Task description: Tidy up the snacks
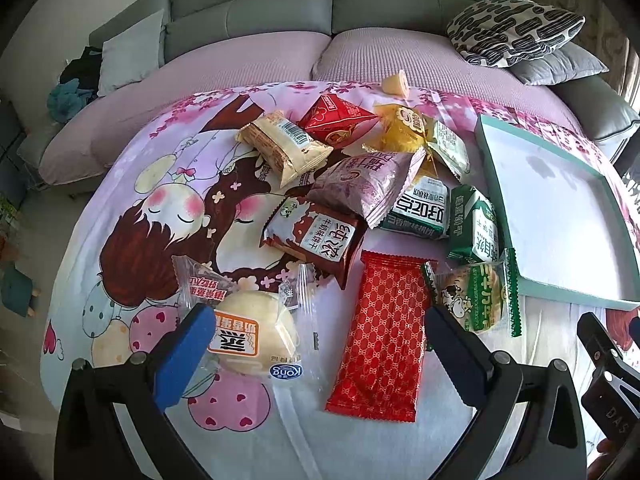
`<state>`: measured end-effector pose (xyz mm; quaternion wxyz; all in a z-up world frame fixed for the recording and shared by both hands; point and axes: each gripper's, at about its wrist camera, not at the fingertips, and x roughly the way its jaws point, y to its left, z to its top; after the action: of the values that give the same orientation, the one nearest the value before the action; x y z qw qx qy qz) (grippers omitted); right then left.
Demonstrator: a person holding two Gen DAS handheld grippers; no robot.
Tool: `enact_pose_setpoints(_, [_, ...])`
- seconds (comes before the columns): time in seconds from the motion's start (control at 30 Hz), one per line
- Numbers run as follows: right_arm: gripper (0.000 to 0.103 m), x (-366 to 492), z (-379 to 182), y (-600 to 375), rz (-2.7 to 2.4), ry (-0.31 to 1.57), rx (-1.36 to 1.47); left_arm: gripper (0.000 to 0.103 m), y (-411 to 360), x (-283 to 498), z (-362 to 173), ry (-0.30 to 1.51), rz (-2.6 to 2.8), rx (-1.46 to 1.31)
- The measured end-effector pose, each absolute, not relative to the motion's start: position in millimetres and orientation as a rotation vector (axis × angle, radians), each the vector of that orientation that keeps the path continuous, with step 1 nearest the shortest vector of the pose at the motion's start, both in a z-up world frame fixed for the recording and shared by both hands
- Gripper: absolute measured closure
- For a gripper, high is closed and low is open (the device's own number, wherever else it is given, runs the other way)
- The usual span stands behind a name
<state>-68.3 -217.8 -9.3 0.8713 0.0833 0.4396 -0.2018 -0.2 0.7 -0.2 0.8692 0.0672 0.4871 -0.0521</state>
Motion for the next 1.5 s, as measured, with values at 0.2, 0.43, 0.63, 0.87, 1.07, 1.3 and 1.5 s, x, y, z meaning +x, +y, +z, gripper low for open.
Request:
enact_pose_setpoints(0.2, [0.000,-69,-9,-218,-0.421,0.919,0.175,0.000,2,0,0,1.021,-0.106,0.133])
enact_pose_setpoints(0.43, [0.000,-69,-9,-218,-0.422,0.919,0.174,0.000,4,0,-1,1.026,-0.100,0.123])
enact_pose_setpoints(0.63, [0.000,-68,-8,-215,-0.416,0.916,0.171,0.000,14,3,3,1.008,-0.083,0.078])
enact_pose_setpoints(0.87, [0.000,-56,-10,-184,-0.309,0.921,0.163,0.000,53,11,8,1.010,-0.021,-0.036])
enact_pose_setpoints(1.07, [0.000,-42,-22,-155,-0.215,0.967,0.182,0.000,76,16,1,1.046,0.008,-0.068])
enact_pose_setpoints(1.3, [0.000,-34,-36,-123,-0.134,1.026,0.165,0.000,70,22,-16,1.121,-0.087,-0.100])
enact_pose_setpoints(1.5, [0.000,-32,-43,-113,-0.125,1.058,0.153,0.000,62,33,-34,1.193,-0.082,-0.064])
